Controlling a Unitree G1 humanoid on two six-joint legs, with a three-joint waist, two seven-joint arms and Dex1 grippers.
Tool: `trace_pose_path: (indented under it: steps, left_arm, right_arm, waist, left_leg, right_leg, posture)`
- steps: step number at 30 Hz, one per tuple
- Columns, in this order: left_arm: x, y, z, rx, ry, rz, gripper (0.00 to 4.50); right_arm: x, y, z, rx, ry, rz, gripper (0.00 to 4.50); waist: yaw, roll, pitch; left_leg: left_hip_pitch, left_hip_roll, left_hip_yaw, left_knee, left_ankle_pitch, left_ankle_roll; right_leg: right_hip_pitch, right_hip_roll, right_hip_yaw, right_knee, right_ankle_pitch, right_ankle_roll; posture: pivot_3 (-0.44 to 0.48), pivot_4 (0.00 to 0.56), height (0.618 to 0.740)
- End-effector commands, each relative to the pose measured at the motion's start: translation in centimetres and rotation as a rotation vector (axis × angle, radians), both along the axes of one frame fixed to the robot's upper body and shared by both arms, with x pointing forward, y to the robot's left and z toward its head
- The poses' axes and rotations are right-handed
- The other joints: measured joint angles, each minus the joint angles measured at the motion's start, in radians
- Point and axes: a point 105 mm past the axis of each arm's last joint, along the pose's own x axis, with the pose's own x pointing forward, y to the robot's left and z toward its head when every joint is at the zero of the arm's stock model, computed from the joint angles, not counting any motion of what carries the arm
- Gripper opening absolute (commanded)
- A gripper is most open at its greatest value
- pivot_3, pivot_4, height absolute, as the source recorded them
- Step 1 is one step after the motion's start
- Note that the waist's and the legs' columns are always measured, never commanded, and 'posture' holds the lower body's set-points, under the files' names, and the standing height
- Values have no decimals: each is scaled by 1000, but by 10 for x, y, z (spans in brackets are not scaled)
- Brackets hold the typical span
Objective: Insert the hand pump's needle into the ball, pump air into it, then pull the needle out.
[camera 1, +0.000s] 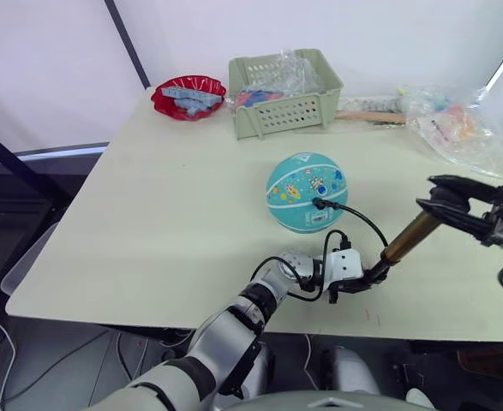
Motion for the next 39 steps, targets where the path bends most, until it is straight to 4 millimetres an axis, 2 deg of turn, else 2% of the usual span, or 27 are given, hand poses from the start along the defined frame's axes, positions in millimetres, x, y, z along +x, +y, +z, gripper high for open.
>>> trace_pose_path:
  steps: [1, 6, 10, 13, 18, 22, 27, 30, 36, 39]
  left_arm:
    - [-17, 23, -43, 171, 95, -3, 954]
    - [-18, 23, -43, 173, 94, -8, 954]
    - [-18, 23, -44, 174, 95, -6, 954]
    - [-17, 24, -44, 174, 97, -1, 954]
    - [-16, 24, -43, 172, 100, 4, 954]
    - [-17, 25, -45, 175, 100, 9, 954]
    - [-16, 25, -44, 173, 100, 11, 954]
    - [-14, 25, -42, 169, 98, 12, 954]
    - [-15, 23, -41, 165, 100, 12, 954]
    - [-15, 23, -41, 164, 100, 11, 954]
  right_arm:
    - [-11, -7, 45, 24, -123, 3, 1627]
    - [-11, -14, 66, 34, -155, -10, 1627]
    - [-11, -16, 73, 21, -165, -9, 1627]
    - [-9, -18, 71, 22, -152, -9, 1627]
    - [-5, -10, 34, -24, -43, 15, 1627]
    - [-2, -3, -12, -36, 76, 15, 1627]
    - [0, -1, -50, -74, 148, -7, 1627]
    - [0, 6, -85, -116, 213, -22, 1627]
    - [1, 14, -120, -131, 238, -66, 1627]
    - [1, 20, -125, -112, 231, -68, 1627]
  waist:
    - [0, 0, 0]
    - [0, -2, 1]
    - [0, -2, 2]
    - [1, -1, 2]
    - [0, -2, 2]
    - [0, -5, 1]
    - [0, -7, -1]
    - [-1, -9, -5]
    - [-1, -12, -11]
    - [-1, -11, -12]
  left_leg:
    - [0, 0, 0, 0, 0, 0]
    - [-1, 0, 0, 0, 0, 0]
    - [-2, -1, 1, 0, 0, 0]
    - [-4, -1, 1, 0, 0, 0]
    - [-4, -1, 0, 0, 0, 0]
    - [-2, -1, 0, 0, 0, 0]
    - [2, 0, 1, 0, 0, 0]
    - [3, 1, 0, 0, 0, 0]
    - [4, 1, 0, -1, 0, 0]
    - [4, 1, 0, -1, 0, 0]
  right_leg:
    - [0, 0, 0, 0, 0, 0]
    - [-1, -1, 0, 0, 0, 0]
    - [-2, -2, 0, 0, 0, 0]
    - [-3, -2, 0, 0, 0, 0]
    - [-3, -2, 0, 0, 0, -1]
    - [-2, -1, -1, 0, 0, 0]
    - [0, -1, 0, 0, -1, 2]
    - [1, 1, -1, 0, -2, 4]
    - [1, 1, 0, 0, -2, 4]
    - [1, 2, 0, 0, -2, 4]
  posture:
    - [0, 150, 740]
    - [0, 150, 740]
    - [0, 150, 740]
    - [0, 150, 740]
    - [0, 150, 740]
    - [0, 150, 740]
    - [0, 150, 740]
    - [0, 150, 740]
    - [0, 150, 740]
    - [0, 150, 740]
